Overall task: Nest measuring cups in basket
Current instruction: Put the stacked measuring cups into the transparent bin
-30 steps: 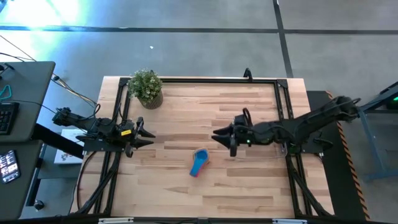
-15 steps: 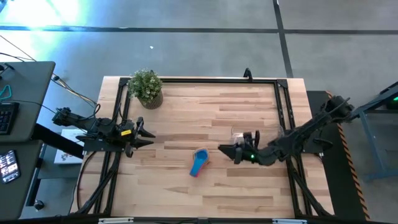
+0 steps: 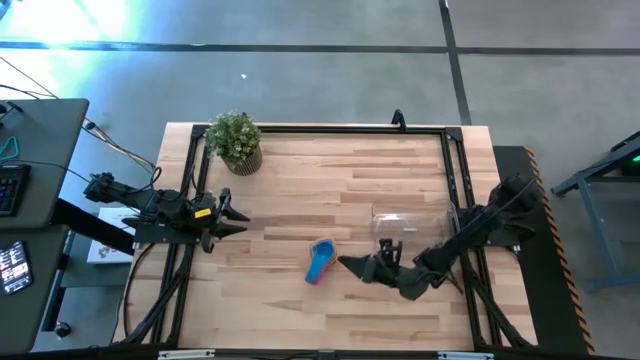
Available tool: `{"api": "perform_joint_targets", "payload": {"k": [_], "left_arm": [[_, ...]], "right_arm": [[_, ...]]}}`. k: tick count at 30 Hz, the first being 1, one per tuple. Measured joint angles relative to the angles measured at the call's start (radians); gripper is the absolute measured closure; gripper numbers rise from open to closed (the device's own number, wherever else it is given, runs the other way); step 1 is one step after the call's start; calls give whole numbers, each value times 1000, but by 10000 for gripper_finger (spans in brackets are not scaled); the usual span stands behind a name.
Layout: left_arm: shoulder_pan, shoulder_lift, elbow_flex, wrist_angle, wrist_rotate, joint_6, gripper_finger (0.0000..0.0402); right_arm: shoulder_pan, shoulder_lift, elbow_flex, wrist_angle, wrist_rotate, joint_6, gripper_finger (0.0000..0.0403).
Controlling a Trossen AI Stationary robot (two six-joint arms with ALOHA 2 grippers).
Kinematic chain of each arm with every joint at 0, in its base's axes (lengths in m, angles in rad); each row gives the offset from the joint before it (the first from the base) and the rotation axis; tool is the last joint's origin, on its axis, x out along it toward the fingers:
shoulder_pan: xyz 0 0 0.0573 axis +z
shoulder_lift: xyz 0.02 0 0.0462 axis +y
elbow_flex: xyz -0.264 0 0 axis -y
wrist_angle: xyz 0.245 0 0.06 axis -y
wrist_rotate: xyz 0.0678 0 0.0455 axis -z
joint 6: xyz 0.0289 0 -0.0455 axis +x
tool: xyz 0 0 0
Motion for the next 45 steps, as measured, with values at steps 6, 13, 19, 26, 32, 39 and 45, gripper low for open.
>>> {"api": "perform_joint_targets", "payload": {"k": [6, 13, 19, 26, 32, 39, 45], "left_arm": [[0, 0, 0, 0, 0, 0, 280], [0, 0, 0, 0, 0, 0, 280], [0, 0, 0, 0, 0, 0, 280], [0, 0, 0, 0, 0, 0, 280], [0, 0, 0, 0, 0, 0, 280], [0, 0, 0, 0, 0, 0, 280], [0, 0, 0, 0, 0, 0, 280]], "right_arm": [[17, 109, 62, 3, 21, 83, 171], [25, 243, 138, 2, 23, 188, 122], [17, 336, 166, 1, -28, 268, 89], [-18, 389, 172, 1, -77, 286, 86], [-65, 390, 172, -31, -138, 281, 86], [-90, 398, 177, -47, -179, 278, 86], [-99, 468, 256, -46, -136, 277, 86]]}}
